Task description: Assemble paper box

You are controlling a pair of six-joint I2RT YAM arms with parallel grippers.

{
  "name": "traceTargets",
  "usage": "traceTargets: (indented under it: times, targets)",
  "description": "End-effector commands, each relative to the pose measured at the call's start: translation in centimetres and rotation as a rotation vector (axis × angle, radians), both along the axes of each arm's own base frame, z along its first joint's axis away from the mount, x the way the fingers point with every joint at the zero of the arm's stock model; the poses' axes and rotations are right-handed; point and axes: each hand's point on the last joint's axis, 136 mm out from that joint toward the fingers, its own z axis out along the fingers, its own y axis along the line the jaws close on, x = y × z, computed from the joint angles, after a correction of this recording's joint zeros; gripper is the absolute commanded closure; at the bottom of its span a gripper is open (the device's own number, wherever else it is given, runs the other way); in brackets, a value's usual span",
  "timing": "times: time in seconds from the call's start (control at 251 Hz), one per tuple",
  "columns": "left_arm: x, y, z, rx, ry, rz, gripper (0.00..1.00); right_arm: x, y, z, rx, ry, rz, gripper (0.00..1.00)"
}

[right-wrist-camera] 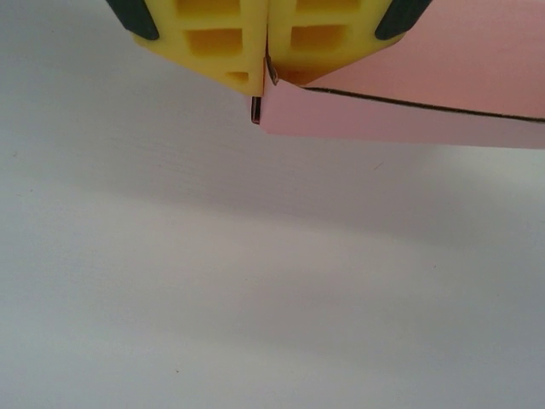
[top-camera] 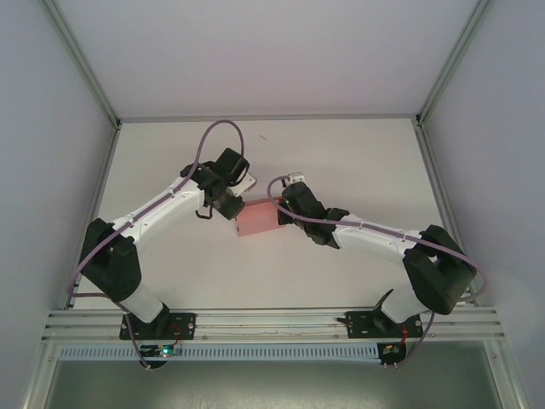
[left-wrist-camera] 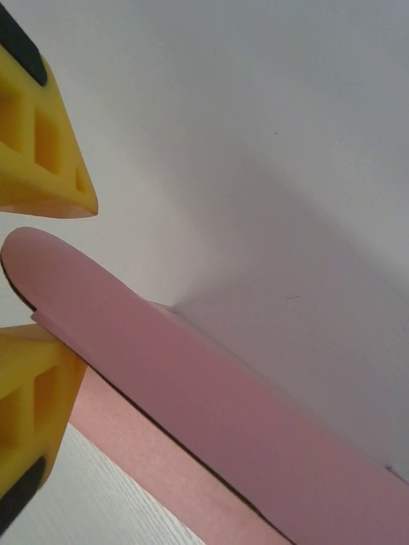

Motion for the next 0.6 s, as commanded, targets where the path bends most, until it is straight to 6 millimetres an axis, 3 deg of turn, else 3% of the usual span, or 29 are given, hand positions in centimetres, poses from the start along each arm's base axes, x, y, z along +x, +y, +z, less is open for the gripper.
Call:
traceTargets:
  times: [0.0, 0.231, 0.471, 0.595]
  targets:
    - [-0.9, 0.5, 0.3, 0.023, 0.0, 0.005, 0.74, -4.2, -1.7, -6.4, -0.161, 0.231, 0.066, 1.0]
    - [0.9, -0.5, 1.0, -0.029, -0.014, 0.144, 1.0, -4.3, -1.5, -6.6, -0.171, 0.236, 0.072, 1.0]
    - [3.0, -1.8, 1.9, -0.151, 0.008, 0.419, 1.0, -4.3, -1.4, -6.4, -0.224, 0.216, 0.05, 1.0]
    - [3.1, -2.7, 2.3, -0.23, 0.057, 0.518, 1.0, -4.4, -1.6, -6.0, -0.266, 0.191, 0.03, 1.0]
